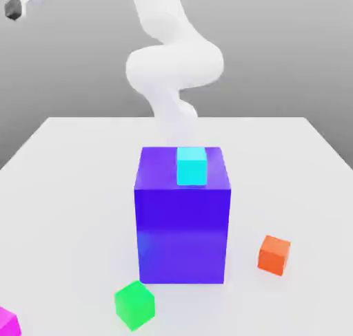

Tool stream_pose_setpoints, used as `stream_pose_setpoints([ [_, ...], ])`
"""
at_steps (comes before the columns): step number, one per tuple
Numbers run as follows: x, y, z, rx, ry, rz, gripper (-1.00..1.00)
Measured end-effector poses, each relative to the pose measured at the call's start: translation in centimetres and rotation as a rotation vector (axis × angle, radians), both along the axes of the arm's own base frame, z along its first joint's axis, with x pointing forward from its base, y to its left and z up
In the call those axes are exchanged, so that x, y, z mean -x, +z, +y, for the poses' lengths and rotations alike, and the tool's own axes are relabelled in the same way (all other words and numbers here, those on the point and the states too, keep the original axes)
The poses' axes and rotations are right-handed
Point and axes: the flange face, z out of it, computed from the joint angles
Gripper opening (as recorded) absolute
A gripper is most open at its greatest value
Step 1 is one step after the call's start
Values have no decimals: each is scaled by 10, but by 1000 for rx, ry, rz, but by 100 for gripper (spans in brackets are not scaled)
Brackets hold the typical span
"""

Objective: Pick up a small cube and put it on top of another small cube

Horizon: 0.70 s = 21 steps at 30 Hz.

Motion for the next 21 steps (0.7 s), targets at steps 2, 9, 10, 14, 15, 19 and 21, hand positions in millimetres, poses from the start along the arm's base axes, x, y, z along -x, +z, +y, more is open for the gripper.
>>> stream_pose_setpoints([
  [2,-10,-22,-9,47,73,17,0],
  [9,-40,-105,-32,209,348,85,0],
  [10,-43,-118,-34,231,391,96,0],
  [14,-55,-169,-41,320,566,142,0],
  [15,-58,-182,-42,341,611,154,0],
  [19,-65,-234,-46,423,802,206,0],
  [21,-66,-259,-48,461,901,233,0],
])
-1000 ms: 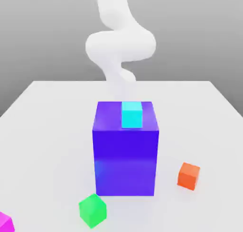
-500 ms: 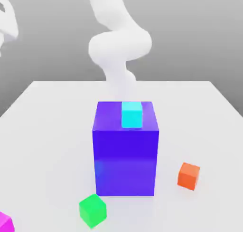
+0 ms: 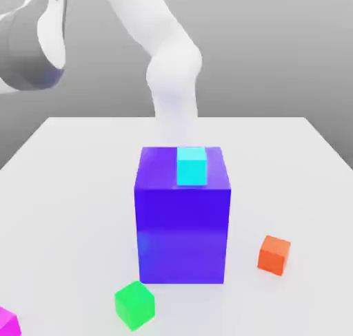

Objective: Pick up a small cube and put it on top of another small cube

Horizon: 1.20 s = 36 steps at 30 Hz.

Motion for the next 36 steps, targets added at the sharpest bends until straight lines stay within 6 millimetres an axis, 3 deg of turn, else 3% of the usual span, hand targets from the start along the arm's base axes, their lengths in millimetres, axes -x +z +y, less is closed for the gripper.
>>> stream_pose_setpoints([
  [9,6,-109,-7,159,458,165,0],
  [12,6,-159,-9,171,497,179,0],
  [13,7,-173,-9,172,501,181,-100],
  [19,7,-180,-8,176,504,184,-100],
  [21,7,-161,-9,175,503,183,-100],
  [24,2,-110,-7,190,511,164,-100],
  [26,-5,-96,10,188,547,152,-100],
  [32,4,-118,88,103,705,211,-100],
  [36,15,-119,134,83,798,228,-100],
])
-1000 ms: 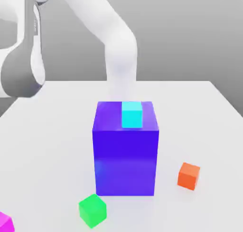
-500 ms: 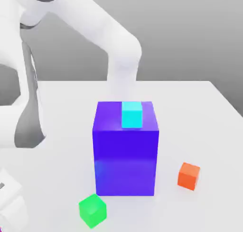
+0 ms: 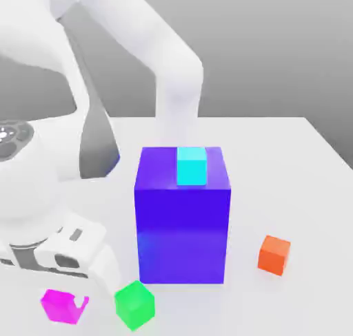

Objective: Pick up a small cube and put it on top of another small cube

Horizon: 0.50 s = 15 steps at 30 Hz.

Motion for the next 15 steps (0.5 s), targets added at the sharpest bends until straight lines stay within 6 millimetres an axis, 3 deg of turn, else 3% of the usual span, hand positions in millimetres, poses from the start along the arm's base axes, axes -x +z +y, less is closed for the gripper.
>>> stream_pose_setpoints([
  [6,16,23,47,16,93,-26,-100],
  [12,32,64,64,76,105,-120,-100],
  [13,36,63,68,81,106,-123,-100],
  [15,39,44,76,78,112,-114,-100],
])
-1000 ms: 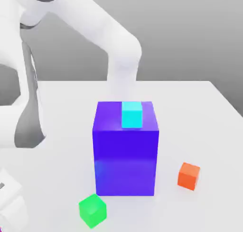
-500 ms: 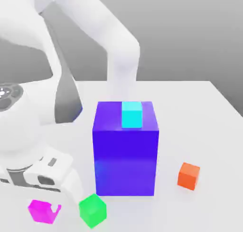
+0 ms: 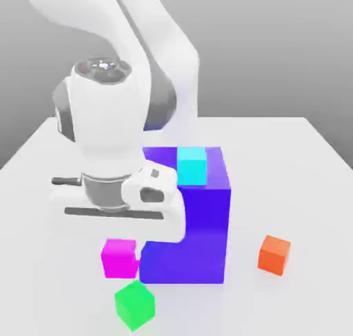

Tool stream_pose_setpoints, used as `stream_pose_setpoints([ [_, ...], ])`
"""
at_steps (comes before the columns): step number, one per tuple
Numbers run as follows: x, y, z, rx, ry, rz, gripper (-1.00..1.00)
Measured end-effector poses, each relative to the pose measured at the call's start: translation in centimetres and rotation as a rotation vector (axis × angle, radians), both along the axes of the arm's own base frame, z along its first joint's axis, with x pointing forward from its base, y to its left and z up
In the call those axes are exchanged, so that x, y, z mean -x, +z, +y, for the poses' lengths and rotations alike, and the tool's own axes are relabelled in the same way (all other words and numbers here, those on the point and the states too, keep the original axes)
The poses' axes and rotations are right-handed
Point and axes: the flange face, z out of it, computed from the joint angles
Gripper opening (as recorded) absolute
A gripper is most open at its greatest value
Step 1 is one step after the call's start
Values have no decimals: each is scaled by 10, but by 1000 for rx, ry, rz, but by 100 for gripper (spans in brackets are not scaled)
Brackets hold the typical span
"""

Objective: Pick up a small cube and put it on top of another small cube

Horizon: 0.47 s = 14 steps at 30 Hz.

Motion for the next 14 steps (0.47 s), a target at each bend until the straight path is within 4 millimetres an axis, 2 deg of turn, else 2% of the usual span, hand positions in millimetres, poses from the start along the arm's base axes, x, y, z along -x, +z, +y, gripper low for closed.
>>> stream_pose_setpoints([
  [3,1,-42,2,-1,2,2,-100],
  [4,2,-50,3,-1,3,3,100],
  [10,2,-55,3,-3,3,4,100],
  [12,1,-39,3,-4,2,4,100],
  [14,1,-13,3,-5,2,4,100],
])
